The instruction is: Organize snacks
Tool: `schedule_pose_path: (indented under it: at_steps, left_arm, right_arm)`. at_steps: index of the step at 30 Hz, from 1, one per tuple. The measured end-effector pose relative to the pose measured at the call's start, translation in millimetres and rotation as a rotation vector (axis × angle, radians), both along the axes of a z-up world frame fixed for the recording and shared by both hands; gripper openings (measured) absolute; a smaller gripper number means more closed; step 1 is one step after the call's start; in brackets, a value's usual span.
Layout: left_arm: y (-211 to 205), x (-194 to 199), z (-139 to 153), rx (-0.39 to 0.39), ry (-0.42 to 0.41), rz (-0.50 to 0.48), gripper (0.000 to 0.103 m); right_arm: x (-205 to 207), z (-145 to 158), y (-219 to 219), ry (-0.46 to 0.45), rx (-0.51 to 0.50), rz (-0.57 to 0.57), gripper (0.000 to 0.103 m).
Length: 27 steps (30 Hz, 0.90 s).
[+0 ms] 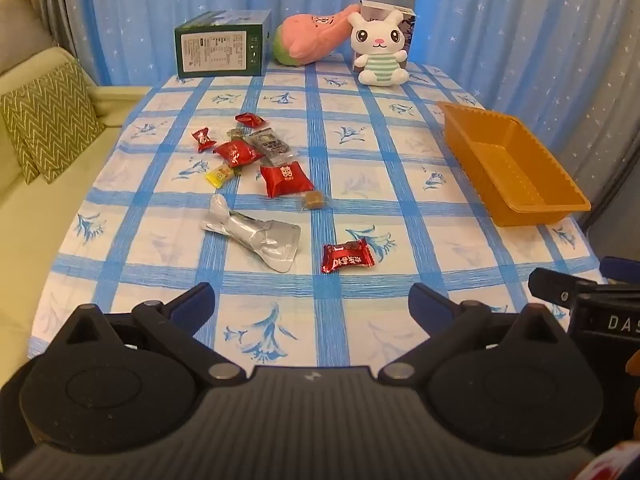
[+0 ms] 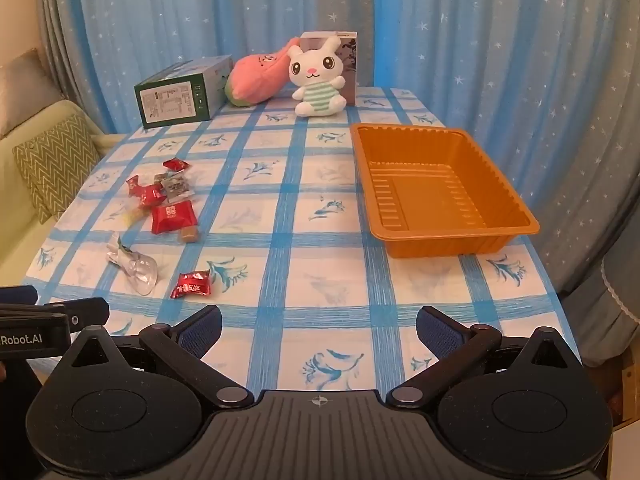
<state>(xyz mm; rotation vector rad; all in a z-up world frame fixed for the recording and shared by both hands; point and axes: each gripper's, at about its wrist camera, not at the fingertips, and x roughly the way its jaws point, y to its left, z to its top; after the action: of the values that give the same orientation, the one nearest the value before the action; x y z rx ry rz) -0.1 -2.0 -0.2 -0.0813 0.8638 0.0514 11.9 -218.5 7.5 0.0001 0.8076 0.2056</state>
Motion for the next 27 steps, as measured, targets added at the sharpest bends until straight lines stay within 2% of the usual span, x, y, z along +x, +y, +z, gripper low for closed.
schedule_pose_path:
  at_steps: [2,4,27]
  left_arm:
    - [0.0,0.3,-0.5,0.012,-0.002,-0.005,0.102]
    - [4.8,-1.9,1.7,-0.021,-0.013,0.008,0.102]
    - [-1.4,-4.2,6.7,-0.012,-0.021,0.011,0.102]
  right_arm:
    - [-1.2,0.2,1.5,0.0,-0.008,-0.002,0.103]
    - [-1.7,0.3,1.6,0.002,-0.001,-0.006,0.103]
    - [-2.0,-0.2,2.3,-0.005,-0.003,0.002,0.103]
